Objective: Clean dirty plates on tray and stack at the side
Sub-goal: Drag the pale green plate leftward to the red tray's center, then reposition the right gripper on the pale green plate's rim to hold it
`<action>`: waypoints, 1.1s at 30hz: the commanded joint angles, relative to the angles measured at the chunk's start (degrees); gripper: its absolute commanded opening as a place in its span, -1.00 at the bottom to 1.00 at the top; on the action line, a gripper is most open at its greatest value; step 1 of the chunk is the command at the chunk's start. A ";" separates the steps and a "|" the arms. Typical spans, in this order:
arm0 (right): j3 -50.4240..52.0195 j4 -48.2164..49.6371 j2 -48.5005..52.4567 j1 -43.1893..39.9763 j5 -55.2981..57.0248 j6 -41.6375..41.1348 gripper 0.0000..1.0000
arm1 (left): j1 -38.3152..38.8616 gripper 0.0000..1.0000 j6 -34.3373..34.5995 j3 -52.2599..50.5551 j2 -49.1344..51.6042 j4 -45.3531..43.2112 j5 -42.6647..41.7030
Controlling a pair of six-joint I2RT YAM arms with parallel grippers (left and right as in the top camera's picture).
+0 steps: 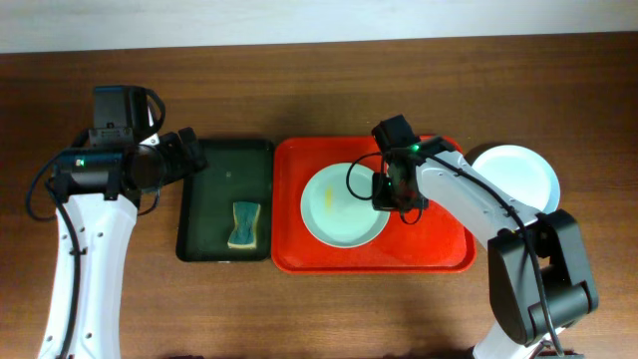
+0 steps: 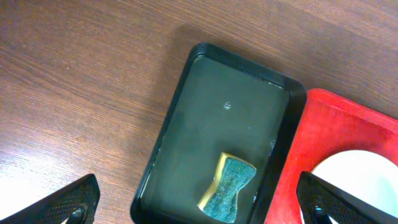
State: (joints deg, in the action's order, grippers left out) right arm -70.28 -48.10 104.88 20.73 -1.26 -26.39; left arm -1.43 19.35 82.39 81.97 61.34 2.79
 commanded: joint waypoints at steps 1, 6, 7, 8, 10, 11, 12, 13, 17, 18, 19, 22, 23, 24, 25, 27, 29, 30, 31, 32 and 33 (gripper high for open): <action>0.81 0.42 0.87 -0.13 1.55 -3.10 -0.92 | -0.24 0.98 0.55 0.04 -0.20 0.04 -0.42; 2.10 1.42 1.25 -0.13 1.49 -3.10 -0.90 | -0.24 0.98 0.55 0.07 -0.20 0.04 -0.44; 2.10 1.42 1.25 -0.13 1.51 -3.08 -0.81 | -0.24 0.98 0.55 0.04 -0.20 0.04 -0.44; 2.10 1.42 1.25 -0.17 1.53 -3.08 -0.72 | -0.24 0.98 0.55 0.04 -0.20 0.04 -0.44; 2.10 1.42 1.25 -0.17 1.49 -3.08 -0.69 | -0.24 0.98 0.55 0.04 -0.20 0.04 -0.44; 2.10 1.42 1.25 -0.17 1.33 -3.06 -0.49 | -0.24 0.98 0.55 0.04 -0.20 0.04 -0.42; 2.10 1.42 1.25 -0.17 1.33 -3.06 -0.28 | -0.24 0.98 0.57 0.04 -0.20 0.04 -0.42; 2.08 1.46 1.25 -0.20 1.33 -3.06 -0.13 | -0.24 0.98 0.55 0.04 -0.20 0.04 -0.42; -0.28 -0.13 1.25 -1.01 -0.07 -2.56 0.11 | -0.24 0.98 0.55 0.04 -0.20 0.04 -0.42; -1.42 -1.05 1.22 -1.60 -1.16 -2.56 0.13 | -0.24 0.98 0.55 0.04 -0.20 0.04 -0.44; -2.40 -1.95 1.22 -2.12 -2.12 -2.56 0.14 | -0.24 0.98 0.55 0.04 -0.20 0.04 -0.42; -5.99 -5.40 1.20 -3.78 -4.94 -1.36 0.18 | -0.24 0.98 0.57 0.04 -0.20 0.02 -0.46; -7.17 -6.64 1.20 -4.39 -5.22 0.09 0.20 | -0.24 0.98 0.57 0.04 -0.20 0.00 -0.46; -8.33 -7.87 1.20 -5.03 -5.18 1.49 0.22 | -0.24 0.99 0.57 0.04 -0.20 0.00 -0.46; -8.94 -8.50 1.20 -5.44 -5.20 2.45 0.23 | -0.24 0.98 0.57 0.04 -0.20 -0.07 -0.46; -10.38 -9.84 1.20 -6.88 -5.18 4.04 0.49 | -0.24 0.98 0.57 0.04 -0.20 0.39 -0.81; -10.40 -10.05 1.20 -7.87 -5.18 4.11 0.75 | -0.22 0.99 0.55 0.02 -0.17 2.01 -4.61; -10.40 -10.27 1.20 -8.33 -5.18 4.11 0.77 | -0.09 0.98 0.55 -0.09 -0.13 2.84 -5.97; -10.40 -10.43 1.20 -8.48 -5.18 4.11 0.82 | 0.09 0.99 0.55 -0.24 -0.02 3.56 -6.01; -10.40 -10.45 1.20 -8.55 -5.18 4.11 0.86 | 0.31 0.99 0.52 -0.46 0.09 3.93 -5.99; -10.40 -10.43 1.20 -8.55 -5.18 4.09 0.96 | 0.68 0.89 0.52 -1.01 0.13 4.20 -6.01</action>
State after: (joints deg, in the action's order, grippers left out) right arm -79.66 -58.37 105.60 12.62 -5.91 -23.07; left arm -1.41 19.35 82.39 81.97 64.69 -0.49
